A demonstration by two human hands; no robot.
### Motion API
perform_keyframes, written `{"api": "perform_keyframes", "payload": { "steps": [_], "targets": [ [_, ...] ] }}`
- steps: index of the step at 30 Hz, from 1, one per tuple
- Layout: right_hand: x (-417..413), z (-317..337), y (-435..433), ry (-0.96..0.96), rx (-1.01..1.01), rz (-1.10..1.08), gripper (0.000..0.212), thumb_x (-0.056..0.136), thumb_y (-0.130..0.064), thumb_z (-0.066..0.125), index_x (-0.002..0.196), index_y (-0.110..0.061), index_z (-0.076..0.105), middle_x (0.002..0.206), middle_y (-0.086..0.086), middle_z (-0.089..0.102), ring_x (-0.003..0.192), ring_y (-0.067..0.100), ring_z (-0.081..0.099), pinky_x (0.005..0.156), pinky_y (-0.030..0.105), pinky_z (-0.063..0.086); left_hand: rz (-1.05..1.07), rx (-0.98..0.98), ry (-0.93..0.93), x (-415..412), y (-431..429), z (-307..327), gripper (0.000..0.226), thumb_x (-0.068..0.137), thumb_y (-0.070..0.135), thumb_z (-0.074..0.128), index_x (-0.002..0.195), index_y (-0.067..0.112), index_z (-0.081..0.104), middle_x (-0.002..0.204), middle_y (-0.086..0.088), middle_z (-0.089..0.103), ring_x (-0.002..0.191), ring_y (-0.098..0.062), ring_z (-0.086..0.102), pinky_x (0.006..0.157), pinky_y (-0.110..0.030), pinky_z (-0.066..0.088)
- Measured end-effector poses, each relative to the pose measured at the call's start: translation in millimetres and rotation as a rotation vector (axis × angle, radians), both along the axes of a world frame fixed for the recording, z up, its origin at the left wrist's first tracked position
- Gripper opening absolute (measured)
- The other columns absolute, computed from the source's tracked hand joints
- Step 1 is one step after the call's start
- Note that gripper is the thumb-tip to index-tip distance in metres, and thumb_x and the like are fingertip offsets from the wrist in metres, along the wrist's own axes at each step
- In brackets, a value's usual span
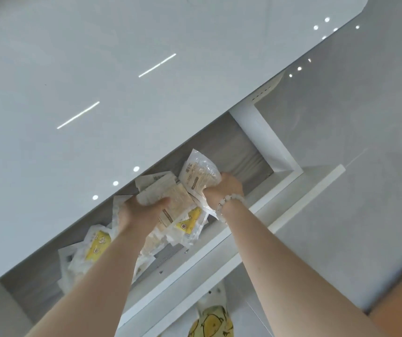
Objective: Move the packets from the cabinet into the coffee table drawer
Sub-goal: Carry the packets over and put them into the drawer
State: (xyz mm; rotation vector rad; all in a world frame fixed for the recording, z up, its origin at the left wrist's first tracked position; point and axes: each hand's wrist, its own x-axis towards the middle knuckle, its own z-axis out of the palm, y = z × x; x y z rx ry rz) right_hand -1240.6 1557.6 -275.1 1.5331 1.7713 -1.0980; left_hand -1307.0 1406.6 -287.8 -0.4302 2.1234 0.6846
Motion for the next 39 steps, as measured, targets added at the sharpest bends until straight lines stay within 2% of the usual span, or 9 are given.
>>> {"api": "perform_keyframes", "payload": {
  "steps": [2,5,9,12,18,21,26,31,39],
  "targets": [
    [-2,0,2,-0.042,-0.01,0.002,0.018,0.081,-0.009,0.054,0.083,-0.023,0.045,0.068,-0.002,0.048,0.06,0.013,0.052,0.045,0.018,0.038,-0.051,-0.057,0.018,-1,1,2,0.059,0.071,0.048,0.077,0.111,0.009,0.06,0.074,-0.001,0.055,0.078,-0.024,0.057,0.06,-0.027,0.045],
    [-3,0,5,-0.072,-0.003,-0.012,0.034,0.08,-0.009,0.061,0.113,-0.015,0.056,0.104,0.004,0.061,0.092,0.021,0.064,0.064,0.023,0.048,-0.117,-0.144,0.057,-2,4,4,0.063,0.07,0.05,0.076,0.11,0.006,0.057,0.073,-0.001,0.054,0.08,-0.024,0.057,0.06,-0.028,0.045],
    [-5,7,8,-0.139,0.04,0.061,0.051,0.077,-0.007,0.063,0.126,-0.009,0.046,0.126,0.011,0.049,0.108,0.027,0.059,0.075,0.029,0.05,-0.155,-0.221,0.099,0,12,9,0.081,0.07,0.048,0.077,0.131,0.005,0.045,0.121,-0.016,0.057,0.11,-0.033,0.057,0.084,-0.042,0.052],
    [-8,23,10,-0.169,0.047,0.094,0.062,0.077,-0.006,0.066,0.133,-0.008,0.037,0.133,0.012,0.04,0.12,0.03,0.05,0.088,0.033,0.048,-0.236,-0.27,0.084,4,15,23,0.084,0.077,0.044,0.073,0.139,0.003,0.034,0.135,-0.017,0.046,0.118,-0.033,0.052,0.09,-0.042,0.049],
    [-9,78,9,-0.092,0.152,0.381,0.051,0.089,-0.015,0.055,0.137,-0.01,0.037,0.139,0.009,0.038,0.129,0.025,0.037,0.103,0.034,0.039,-0.573,-0.254,0.145,7,21,77,0.051,0.094,0.039,0.049,0.137,0.012,0.041,0.127,-0.008,0.053,0.114,-0.024,0.055,0.082,-0.033,0.05],
    [-9,125,3,-0.006,0.254,0.558,0.038,0.089,-0.01,0.051,0.127,-0.015,0.05,0.129,0.003,0.049,0.122,0.02,0.044,0.1,0.031,0.04,-0.795,-0.125,0.303,5,35,135,0.029,0.097,0.036,0.042,0.122,0.026,0.056,0.115,0.008,0.059,0.101,-0.013,0.059,0.076,-0.023,0.046],
    [-41,252,27,0.243,0.571,0.848,0.033,0.097,-0.021,0.038,0.128,-0.017,0.05,0.13,0.001,0.05,0.123,0.021,0.044,0.108,0.035,0.03,-0.908,-0.186,0.616,-57,55,253,0.038,0.099,0.039,0.035,0.128,0.023,0.054,0.126,0.003,0.053,0.117,-0.018,0.05,0.098,-0.029,0.035],
    [-75,408,42,0.393,0.803,0.929,0.039,0.099,-0.025,0.035,0.134,-0.015,0.047,0.138,0.006,0.045,0.13,0.023,0.037,0.111,0.036,0.026,-0.907,-0.188,0.802,-107,47,403,0.042,0.099,0.041,0.035,0.13,0.019,0.053,0.128,-0.005,0.051,0.122,-0.025,0.045,0.098,-0.036,0.035],
    [-99,597,-35,0.607,0.801,1.082,0.041,0.1,-0.023,0.031,0.14,-0.016,0.04,0.144,0.009,0.038,0.133,0.025,0.032,0.099,0.037,0.036,-0.722,-0.225,1.083,-109,-40,602,0.038,0.1,0.031,0.031,0.124,0.019,0.059,0.129,-0.006,0.054,0.12,-0.028,0.047,0.097,-0.038,0.034]
  ]
}}
